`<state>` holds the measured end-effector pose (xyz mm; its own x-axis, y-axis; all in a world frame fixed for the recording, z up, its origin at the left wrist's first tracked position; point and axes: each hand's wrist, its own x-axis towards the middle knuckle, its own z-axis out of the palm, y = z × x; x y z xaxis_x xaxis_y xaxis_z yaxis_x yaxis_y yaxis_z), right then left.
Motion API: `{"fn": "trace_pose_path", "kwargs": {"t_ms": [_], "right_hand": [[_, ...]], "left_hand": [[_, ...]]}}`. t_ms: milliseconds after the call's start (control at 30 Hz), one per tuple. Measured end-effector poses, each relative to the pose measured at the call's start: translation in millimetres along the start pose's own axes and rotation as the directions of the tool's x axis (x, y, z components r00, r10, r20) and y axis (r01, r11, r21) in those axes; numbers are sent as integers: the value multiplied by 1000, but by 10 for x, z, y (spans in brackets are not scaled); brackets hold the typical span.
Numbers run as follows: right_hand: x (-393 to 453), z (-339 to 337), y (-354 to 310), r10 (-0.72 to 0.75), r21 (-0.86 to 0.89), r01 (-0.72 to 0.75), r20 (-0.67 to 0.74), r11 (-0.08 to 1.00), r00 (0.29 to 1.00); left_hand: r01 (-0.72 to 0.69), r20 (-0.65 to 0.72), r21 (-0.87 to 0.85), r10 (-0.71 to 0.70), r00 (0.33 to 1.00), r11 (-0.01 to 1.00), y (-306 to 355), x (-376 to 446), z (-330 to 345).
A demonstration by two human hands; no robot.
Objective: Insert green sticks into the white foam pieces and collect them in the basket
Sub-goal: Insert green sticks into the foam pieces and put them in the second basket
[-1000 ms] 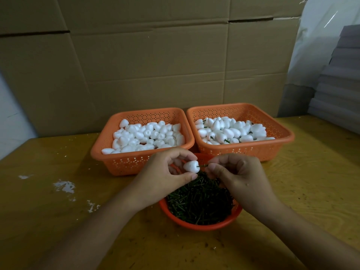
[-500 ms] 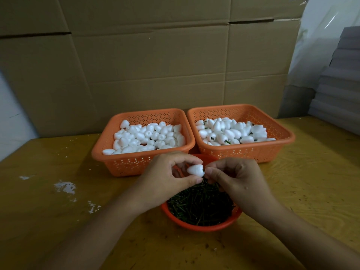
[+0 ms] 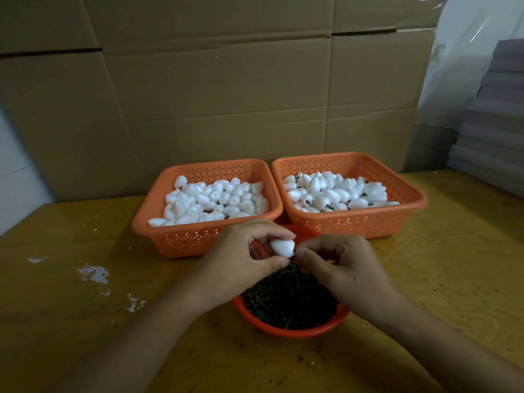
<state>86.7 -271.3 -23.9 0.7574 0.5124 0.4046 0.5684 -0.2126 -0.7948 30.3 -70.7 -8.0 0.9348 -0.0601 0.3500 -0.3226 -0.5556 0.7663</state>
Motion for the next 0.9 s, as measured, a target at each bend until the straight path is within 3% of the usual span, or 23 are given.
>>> {"fn": "trace_pose_path", "kwargs": {"t_ms": [167,433,900], "right_hand": [[2,1,14,-12,-46,10,-53,999,999],[-1,2,16,-56,-47,47,-195,998,979],[-12,26,31,-94,-78,82,-166,994,982]], "left_hand": [[9,6,-44,-9,1000,999,-13,2,6],[148,55,-302,-138,989,942,30,29,-30],[94,53,-324,-81,995,941,44,21,-30]]}}
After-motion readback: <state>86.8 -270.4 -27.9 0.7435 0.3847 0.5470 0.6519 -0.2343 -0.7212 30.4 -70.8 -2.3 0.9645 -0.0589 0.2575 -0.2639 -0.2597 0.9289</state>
